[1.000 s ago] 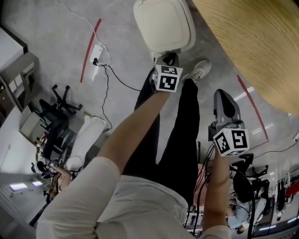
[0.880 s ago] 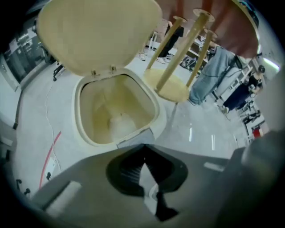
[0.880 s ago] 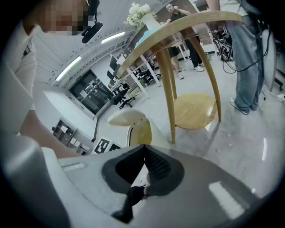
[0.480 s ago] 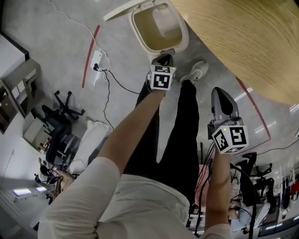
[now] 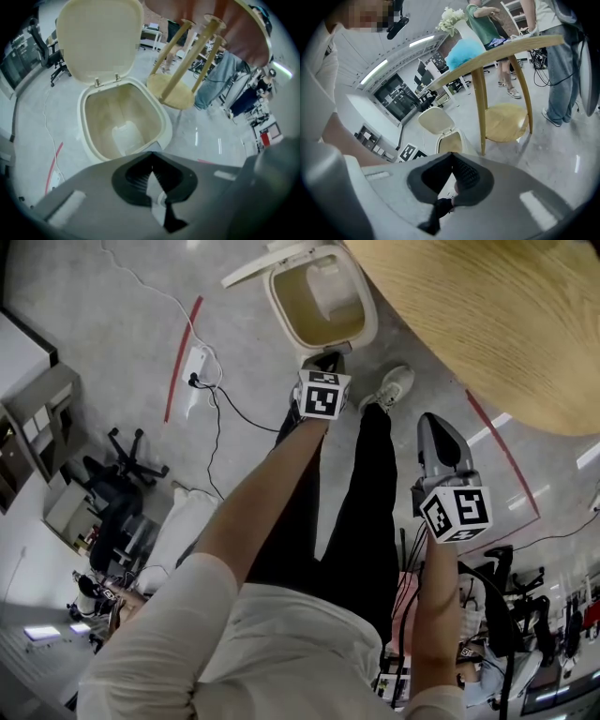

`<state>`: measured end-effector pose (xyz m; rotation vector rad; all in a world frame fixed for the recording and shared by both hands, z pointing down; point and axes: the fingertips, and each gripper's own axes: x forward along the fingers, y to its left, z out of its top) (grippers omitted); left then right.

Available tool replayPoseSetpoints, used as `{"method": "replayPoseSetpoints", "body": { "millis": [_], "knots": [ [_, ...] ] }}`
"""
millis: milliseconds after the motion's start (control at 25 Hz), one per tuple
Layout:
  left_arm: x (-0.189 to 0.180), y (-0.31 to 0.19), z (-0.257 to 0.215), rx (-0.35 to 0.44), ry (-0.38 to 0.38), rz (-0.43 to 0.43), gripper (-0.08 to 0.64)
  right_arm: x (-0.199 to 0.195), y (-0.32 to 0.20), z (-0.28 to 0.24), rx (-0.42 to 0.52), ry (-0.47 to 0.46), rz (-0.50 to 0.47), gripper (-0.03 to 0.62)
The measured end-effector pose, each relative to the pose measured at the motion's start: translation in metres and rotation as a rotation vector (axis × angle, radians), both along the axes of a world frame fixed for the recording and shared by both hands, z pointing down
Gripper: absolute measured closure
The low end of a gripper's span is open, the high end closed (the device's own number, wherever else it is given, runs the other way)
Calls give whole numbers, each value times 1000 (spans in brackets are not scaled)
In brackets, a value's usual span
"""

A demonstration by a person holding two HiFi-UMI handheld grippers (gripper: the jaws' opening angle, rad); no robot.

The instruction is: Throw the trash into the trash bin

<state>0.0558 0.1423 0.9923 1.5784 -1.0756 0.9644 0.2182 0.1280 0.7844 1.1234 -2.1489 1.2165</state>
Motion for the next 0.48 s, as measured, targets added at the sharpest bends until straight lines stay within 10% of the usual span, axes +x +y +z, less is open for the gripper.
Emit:
{"method": "replayPoseSetpoints", "body": {
  "millis": [480],
  "knots": [
    [-3, -7, -62, 107, 22, 90, 554, -14, 0, -49, 40, 17, -2, 592]
  ]
}}
